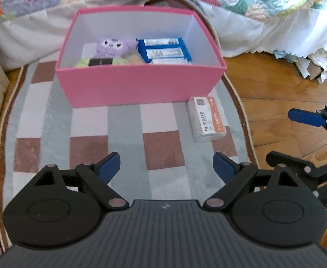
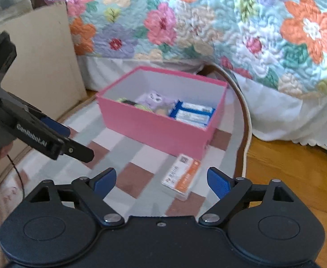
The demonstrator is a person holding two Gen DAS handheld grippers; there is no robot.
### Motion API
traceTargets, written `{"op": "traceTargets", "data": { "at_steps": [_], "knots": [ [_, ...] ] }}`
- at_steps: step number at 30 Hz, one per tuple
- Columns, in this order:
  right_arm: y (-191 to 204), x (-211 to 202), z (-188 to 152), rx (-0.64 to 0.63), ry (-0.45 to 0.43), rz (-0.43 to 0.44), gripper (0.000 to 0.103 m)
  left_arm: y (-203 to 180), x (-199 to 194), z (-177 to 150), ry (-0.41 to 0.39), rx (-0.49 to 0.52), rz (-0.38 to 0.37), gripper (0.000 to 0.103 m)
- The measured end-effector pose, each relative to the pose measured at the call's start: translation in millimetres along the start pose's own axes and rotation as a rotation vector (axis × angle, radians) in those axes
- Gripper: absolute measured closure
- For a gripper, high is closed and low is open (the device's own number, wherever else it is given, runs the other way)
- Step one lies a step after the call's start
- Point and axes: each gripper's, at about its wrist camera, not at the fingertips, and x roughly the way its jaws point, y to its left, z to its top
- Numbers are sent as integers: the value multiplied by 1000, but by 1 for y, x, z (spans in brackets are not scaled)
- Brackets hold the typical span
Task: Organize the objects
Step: 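Withdraw the right tool and move it toward the clear plastic box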
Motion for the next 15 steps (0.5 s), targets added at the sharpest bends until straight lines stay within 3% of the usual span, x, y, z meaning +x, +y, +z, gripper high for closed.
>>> {"op": "traceTargets", "data": {
  "at_steps": [6, 10, 15],
  "knots": [
    [0, 36, -20, -42, 18, 20, 12, 3, 38, 1, -30, -12, -24, 13],
    [4, 64, -32, -106, 27, -12, 12, -1, 58, 5, -58, -25, -68, 13],
    [1, 99, -41, -161, 43, -40, 12, -11, 89, 13, -39, -49, -118, 14]
  ]
}}
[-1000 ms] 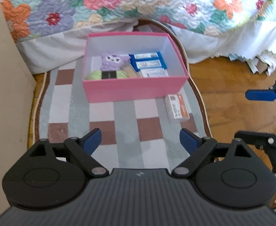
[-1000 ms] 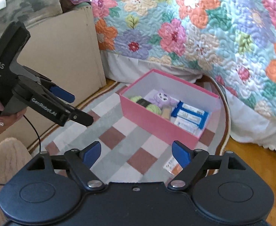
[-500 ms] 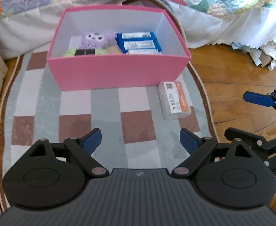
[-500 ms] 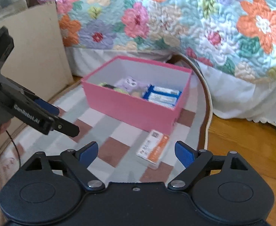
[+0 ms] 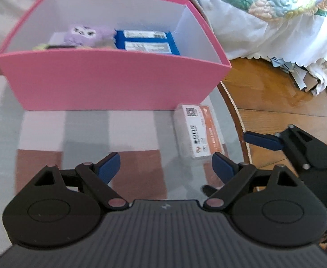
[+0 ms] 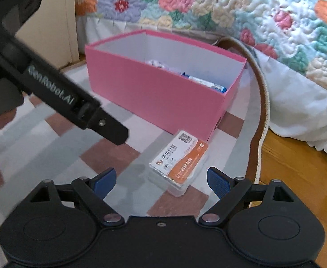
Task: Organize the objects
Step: 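Withdraw the right tool and move it toward the clear plastic box, then close the right tool on the clear orange-labelled plastic box and lift it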
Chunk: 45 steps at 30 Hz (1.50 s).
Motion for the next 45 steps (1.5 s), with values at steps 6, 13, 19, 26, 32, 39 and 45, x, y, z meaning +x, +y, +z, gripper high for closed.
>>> {"op": "traceTargets", "data": {
  "at_steps": [6, 13, 19, 26, 32, 39, 45],
  "knots": [
    [-14, 31, 3, -3, 29, -24, 12, -9, 31, 4, -2, -10, -36, 16],
    [-28, 59, -2, 134, 82, 30, 13, -3, 45, -1, -19, -20, -96, 24],
    [-29, 60, -8, 249, 56, 79, 22, 6, 51, -5, -30, -65, -163, 44],
    [-16, 53, -10, 263, 31, 101, 32, 0, 39, -25, 18, -76, -178, 48],
    [8, 36, -21, 239, 66, 149, 30, 8, 25, -46, 105, -135, -203, 48],
    [16, 29, -30, 292, 78, 153, 27, 20, 28, -49, 42, -203, -206, 45],
    [30, 31, -32, 284, 31, 81, 29, 11, 27, -52, 16, -132, -179, 51]
  ]
}}
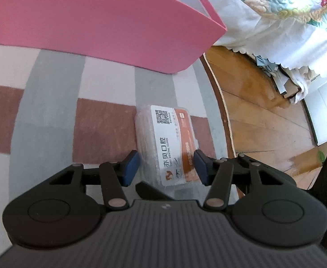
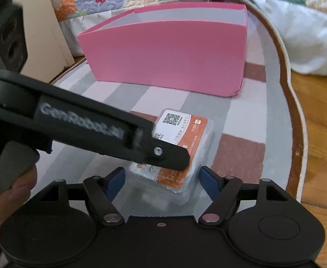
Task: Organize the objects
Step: 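Close the right tool on the clear orange-labelled plastic box and lift it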
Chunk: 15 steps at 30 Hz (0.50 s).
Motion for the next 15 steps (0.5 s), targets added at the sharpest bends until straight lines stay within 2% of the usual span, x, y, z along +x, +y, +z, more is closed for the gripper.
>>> {"op": "traceTargets", "data": {
  "at_steps": [4, 7, 15],
  "knots": [
    [2, -5, -2, -1, -1, -19, 30, -1, -5, 0, 36, -22, -8, 53],
    [6, -14, -2, -10, 13, -16, 30, -9, -14, -2, 51, -2, 7, 53],
    [17, -45, 7, 5, 54, 18, 31, -29, -57, -18, 52, 34, 35, 53]
  ]
}}
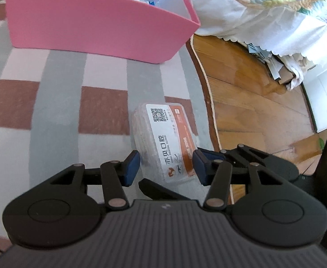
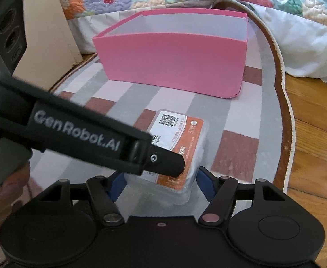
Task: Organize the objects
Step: 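Close the right tool on the clear orange-labelled plastic box and lift it, then carry the plastic box into the pink box and open the right tool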
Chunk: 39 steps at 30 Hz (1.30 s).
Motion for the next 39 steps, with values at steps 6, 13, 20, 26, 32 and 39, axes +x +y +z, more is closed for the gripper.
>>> {"op": "traceTargets", "data": {
  "at_steps": [6, 13, 20, 26, 32, 39],
  "knots": [
    [16, -19, -2, -34, 15, 34, 31, -9, -27, -15, -39, -16, 15, 53],
    [31, -54, 8, -89, -15, 37, 31, -25, -66, -9, -72, -15, 4, 53],
    [43, -82, 34, -88, -32, 44, 31, -45, -101, 10, -100, 40, 45, 53],
    [51, -97, 63, -107, -86, 38, 31, -51, -125, 36, -161, 40, 53, 53],
    [51, -103, 103, -137, -119, 45, 32, -53, -138, 66, -238, 24, 63, 53],
    [40, -100, 157, -138, -124, 71, 32, -48, -143, 118, -275, 17, 44, 53]
  ]
}}
